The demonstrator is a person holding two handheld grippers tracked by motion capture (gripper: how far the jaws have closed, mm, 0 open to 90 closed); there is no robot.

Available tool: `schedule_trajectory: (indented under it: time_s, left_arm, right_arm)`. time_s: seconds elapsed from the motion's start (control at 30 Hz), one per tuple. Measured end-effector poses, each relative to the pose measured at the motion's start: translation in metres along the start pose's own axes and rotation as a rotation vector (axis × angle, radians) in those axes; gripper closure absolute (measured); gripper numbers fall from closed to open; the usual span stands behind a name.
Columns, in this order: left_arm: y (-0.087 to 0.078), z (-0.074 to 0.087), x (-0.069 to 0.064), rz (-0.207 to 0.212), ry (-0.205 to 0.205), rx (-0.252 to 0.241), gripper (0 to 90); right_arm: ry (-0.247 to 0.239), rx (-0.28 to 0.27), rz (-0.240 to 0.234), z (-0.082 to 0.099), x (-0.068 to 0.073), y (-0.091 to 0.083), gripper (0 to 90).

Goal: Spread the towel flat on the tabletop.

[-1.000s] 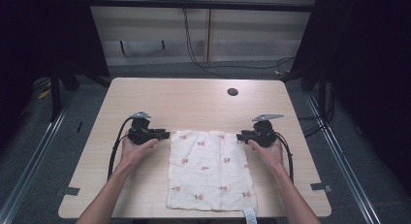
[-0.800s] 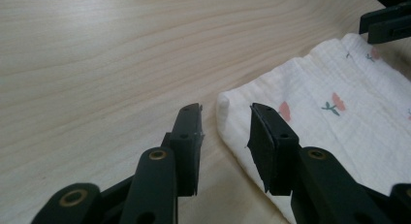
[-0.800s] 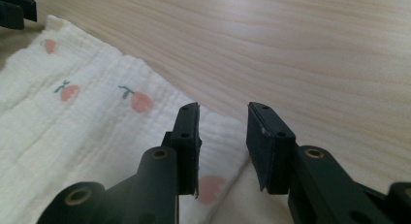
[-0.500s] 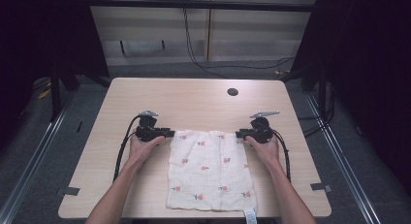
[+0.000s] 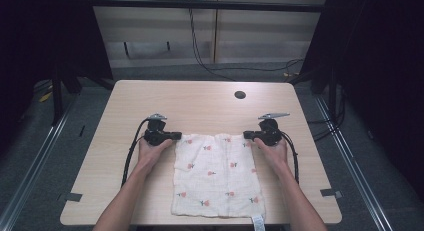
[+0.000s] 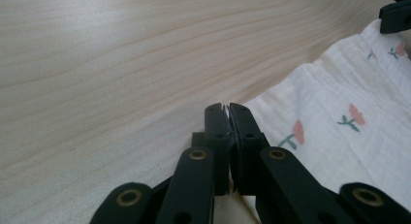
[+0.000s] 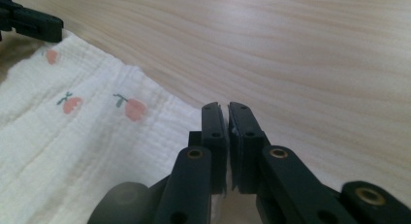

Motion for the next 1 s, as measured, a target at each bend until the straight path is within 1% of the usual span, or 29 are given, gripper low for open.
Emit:
schedule_trajectory:
  time_s: [0.07,0.13,0.2,0.3,0.33,0.37,0.4,0.47,0.5,0.57,0.63,0.7,0.77,0.83,0.9,0.97,1.0]
  left_arm:
    - [-0.005,-0.002,-0.001,0.006,-0.002,-0.014,87.7]
    - [-0.012,-0.005,-0.004,0.007,0.010,-0.033,87.8]
    - [-0.018,-0.008,-0.007,0.025,0.011,-0.055,87.7]
    - [-0.027,-0.012,-0.011,0.027,0.029,-0.080,87.7]
    - [-0.029,-0.014,-0.011,0.031,0.028,-0.089,87.7]
    - [-0.033,-0.015,-0.012,0.025,0.036,-0.090,87.7]
    - [-0.037,-0.017,-0.014,0.028,0.039,-0.100,87.8]
    - [-0.042,-0.019,-0.015,0.018,0.050,-0.101,87.8]
    - [-0.045,-0.020,-0.016,0.020,0.057,-0.102,87.8]
    - [-0.051,-0.023,-0.018,0.029,0.060,-0.116,87.8]
    - [-0.054,-0.024,-0.020,0.047,0.062,-0.115,87.8]
    - [-0.055,-0.026,-0.021,0.045,0.070,-0.108,87.7]
    - [-0.057,-0.027,-0.023,0.041,0.078,-0.112,87.7]
    - [-0.059,-0.029,-0.024,0.043,0.081,-0.120,87.7]
    - [-0.062,-0.032,-0.025,0.036,0.092,-0.123,87.7]
    - [-0.069,-0.038,-0.026,0.033,0.098,-0.145,87.7]
    - [-0.071,-0.039,-0.026,0.021,0.104,-0.143,87.7]
  right_arm:
    - [-0.005,-0.023,-0.007,-0.003,-0.001,-0.006,86.5]
    - [-0.005,-0.044,-0.014,-0.005,0.000,-0.013,86.5]
    - [0.002,-0.067,-0.023,-0.008,0.003,-0.019,86.5]
    - [-0.023,-0.075,-0.008,-0.011,0.005,-0.026,86.5]
    - [-0.021,-0.079,-0.006,-0.013,0.006,-0.028,86.5]
    - [-0.024,-0.086,-0.006,-0.014,0.006,-0.030,86.5]
    - [-0.023,-0.092,-0.006,-0.015,0.006,-0.032,86.5]
    - [-0.024,-0.098,-0.007,-0.017,0.007,-0.036,86.5]
    - [-0.030,-0.102,-0.006,-0.019,0.007,-0.039,86.5]
    - [-0.033,-0.113,-0.006,-0.022,0.007,-0.043,86.5]
    - [-0.033,-0.124,-0.010,-0.025,0.007,-0.047,86.5]
    - [-0.028,-0.126,-0.017,-0.027,0.007,-0.050,86.5]
    - [-0.017,-0.130,-0.026,-0.027,0.008,-0.051,86.5]
    - [-0.023,-0.129,-0.023,-0.027,0.008,-0.052,86.6]
    - [-0.023,-0.141,-0.027,-0.029,0.008,-0.054,86.6]
    - [-0.022,-0.147,-0.027,-0.031,0.009,-0.057,86.6]
    - [-0.028,-0.153,-0.027,-0.032,0.010,-0.058,86.7]
Point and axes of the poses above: each handheld gripper's, and its own axes: y roughly forward along the jaws, z roughly out of its underside, x roughly to its left, the point moved 5 cm from there along y, roughly forward along the jaws, and after that the axes turned 14 degrees about x, right-handed, at the moved point
